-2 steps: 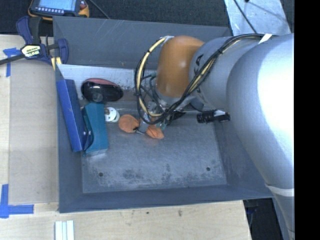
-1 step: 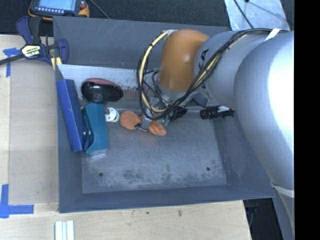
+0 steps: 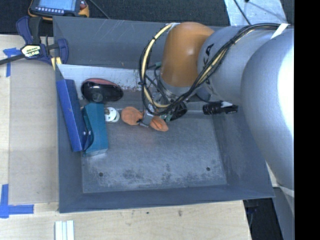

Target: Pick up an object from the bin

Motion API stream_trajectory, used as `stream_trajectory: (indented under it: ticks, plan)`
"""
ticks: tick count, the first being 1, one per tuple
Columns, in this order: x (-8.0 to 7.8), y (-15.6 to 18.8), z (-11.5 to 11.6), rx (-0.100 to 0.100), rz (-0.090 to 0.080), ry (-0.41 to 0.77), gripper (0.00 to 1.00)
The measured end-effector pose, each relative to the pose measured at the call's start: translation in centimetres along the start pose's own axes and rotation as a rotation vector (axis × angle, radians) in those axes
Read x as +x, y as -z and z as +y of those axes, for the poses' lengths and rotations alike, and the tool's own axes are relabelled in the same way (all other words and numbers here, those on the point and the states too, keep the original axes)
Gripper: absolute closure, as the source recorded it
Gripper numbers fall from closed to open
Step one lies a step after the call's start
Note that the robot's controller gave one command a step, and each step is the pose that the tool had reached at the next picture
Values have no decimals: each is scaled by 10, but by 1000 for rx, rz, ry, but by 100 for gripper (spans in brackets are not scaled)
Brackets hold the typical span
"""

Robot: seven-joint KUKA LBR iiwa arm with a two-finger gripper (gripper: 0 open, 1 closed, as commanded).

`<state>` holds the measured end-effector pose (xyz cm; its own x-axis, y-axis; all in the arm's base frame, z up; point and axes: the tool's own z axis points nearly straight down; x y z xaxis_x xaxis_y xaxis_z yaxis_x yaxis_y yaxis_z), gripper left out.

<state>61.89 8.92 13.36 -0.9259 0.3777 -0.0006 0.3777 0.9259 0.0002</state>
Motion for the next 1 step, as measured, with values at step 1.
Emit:
stream_trajectory:
  ticks: [1]
  plan:
    - [-1,13,0,-4,-6,0,100]
